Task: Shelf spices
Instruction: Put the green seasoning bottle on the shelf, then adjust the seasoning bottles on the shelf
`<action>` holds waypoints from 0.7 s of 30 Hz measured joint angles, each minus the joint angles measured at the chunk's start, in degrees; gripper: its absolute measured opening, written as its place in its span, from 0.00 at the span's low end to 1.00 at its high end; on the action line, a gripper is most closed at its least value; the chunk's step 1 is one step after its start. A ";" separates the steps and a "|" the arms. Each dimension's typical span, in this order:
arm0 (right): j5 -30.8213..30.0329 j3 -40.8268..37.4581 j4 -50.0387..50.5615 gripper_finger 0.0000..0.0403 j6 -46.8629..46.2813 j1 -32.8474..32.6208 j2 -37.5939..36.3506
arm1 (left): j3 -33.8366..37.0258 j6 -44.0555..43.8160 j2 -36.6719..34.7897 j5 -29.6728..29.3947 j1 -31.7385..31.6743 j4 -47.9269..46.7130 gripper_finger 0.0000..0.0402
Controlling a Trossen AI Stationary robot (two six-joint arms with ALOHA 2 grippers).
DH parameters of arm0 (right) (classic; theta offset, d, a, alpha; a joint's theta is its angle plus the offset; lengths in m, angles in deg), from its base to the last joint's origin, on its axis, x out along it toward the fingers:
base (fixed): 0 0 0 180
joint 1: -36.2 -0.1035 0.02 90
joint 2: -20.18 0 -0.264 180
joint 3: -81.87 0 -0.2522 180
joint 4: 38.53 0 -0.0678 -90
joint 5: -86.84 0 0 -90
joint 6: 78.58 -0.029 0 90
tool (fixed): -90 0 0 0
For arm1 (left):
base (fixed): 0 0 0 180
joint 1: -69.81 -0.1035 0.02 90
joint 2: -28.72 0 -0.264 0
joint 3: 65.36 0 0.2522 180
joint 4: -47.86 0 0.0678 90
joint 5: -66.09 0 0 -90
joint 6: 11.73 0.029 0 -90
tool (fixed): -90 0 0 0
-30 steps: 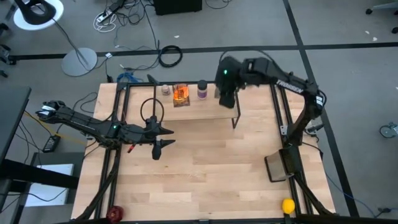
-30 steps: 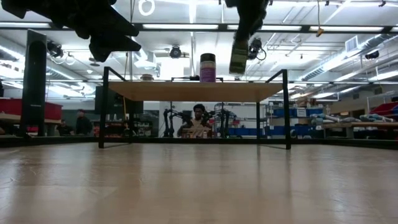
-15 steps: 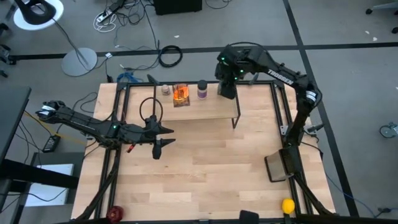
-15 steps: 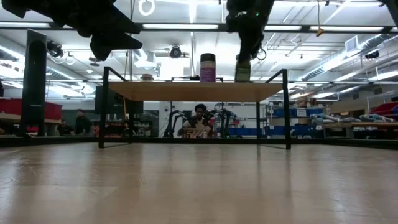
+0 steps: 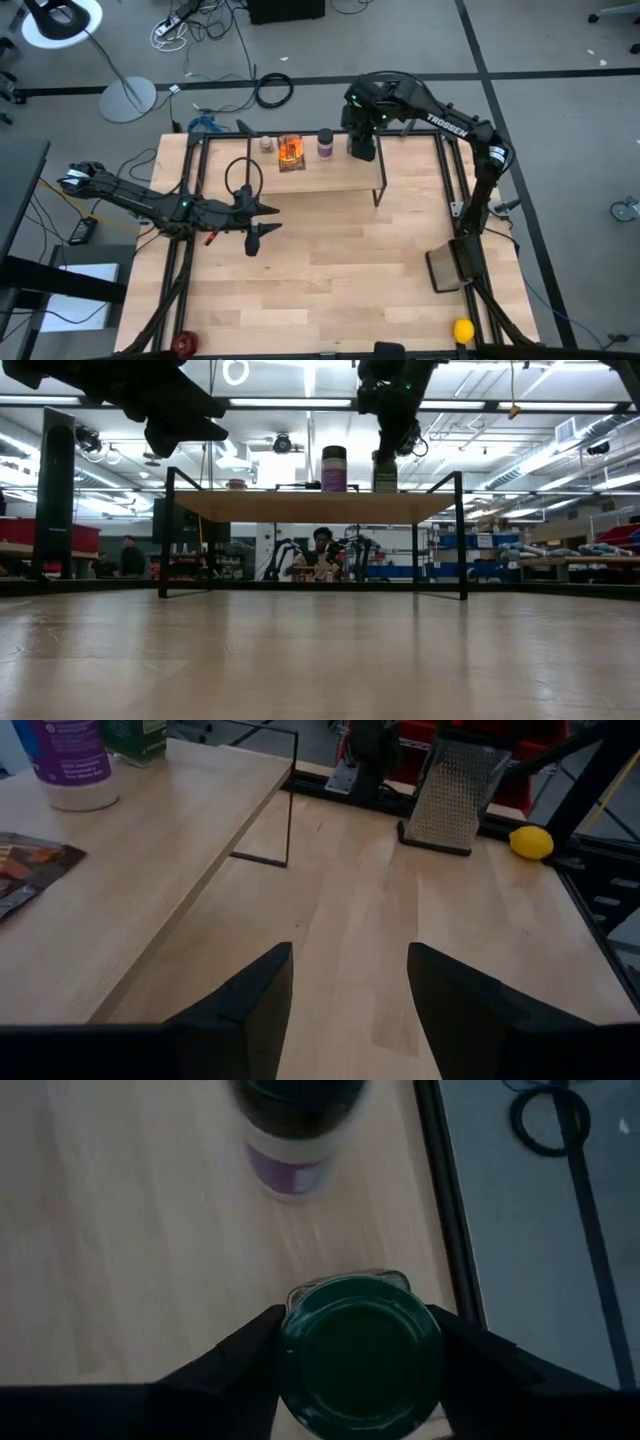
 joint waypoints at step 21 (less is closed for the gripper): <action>-14.00 -0.05 -7.02 0.77 5.59 -7.98 -0.50 | 0.00 -0.04 0.00 0.02 0.00 -1.74 0.50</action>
